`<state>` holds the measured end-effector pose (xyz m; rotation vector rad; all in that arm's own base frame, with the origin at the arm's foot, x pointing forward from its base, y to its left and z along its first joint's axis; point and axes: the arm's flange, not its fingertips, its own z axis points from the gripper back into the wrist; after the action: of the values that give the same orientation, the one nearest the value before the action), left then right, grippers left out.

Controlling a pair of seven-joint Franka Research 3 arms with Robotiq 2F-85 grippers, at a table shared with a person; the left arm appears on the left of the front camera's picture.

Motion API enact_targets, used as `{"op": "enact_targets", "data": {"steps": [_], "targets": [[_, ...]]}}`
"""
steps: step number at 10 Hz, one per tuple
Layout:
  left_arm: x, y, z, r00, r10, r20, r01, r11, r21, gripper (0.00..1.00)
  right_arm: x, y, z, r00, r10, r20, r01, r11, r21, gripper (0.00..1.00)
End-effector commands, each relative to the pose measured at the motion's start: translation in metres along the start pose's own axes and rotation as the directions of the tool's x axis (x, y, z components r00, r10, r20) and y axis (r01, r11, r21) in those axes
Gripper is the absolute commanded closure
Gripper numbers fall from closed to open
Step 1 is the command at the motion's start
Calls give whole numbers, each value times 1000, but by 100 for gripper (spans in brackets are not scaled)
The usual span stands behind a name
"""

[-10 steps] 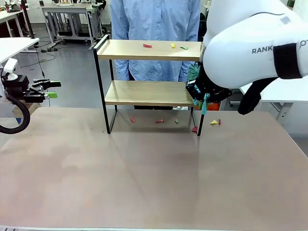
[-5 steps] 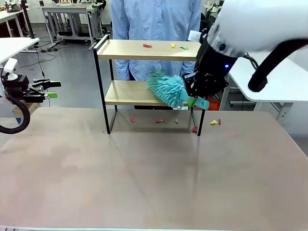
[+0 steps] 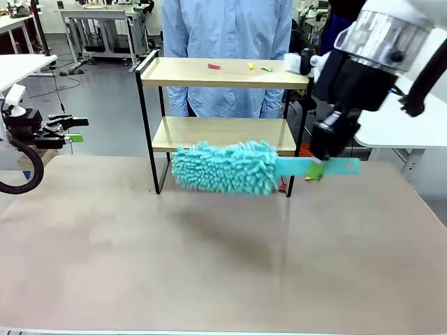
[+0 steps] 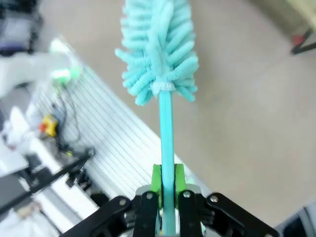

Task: Clean the shelf.
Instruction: Clean the specific section of the Shelf indicated by the human with the Duster.

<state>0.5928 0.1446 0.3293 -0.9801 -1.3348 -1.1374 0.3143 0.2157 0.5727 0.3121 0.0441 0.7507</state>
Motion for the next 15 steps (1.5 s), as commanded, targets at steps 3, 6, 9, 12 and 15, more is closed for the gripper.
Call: {"op": "enact_targets", "data": {"steps": [3,6,9,12,15], "targets": [[4,-2,0,1000,-3,-5,3,1000,-3,0,-51,-18,9,966,58,-250,-62,998,-8,87],[4,-2,0,1000,-3,-5,3,1000,-3,0,-107,-46,15,946,-15,-325,-10,997,-77,87],[4,-2,0,1000,-3,-5,3,1000,-3,0,-125,-73,10,960,28,-279,-52,995,-79,87],[4,-2,0,1000,-3,-5,3,1000,-3,0,-124,-62,17,950,-27,-311,0,996,-86,87],[4,-2,0,1000,-3,-5,3,1000,-3,0,-124,-62,17,950,-27,-311,0,996,-86,87]]}}
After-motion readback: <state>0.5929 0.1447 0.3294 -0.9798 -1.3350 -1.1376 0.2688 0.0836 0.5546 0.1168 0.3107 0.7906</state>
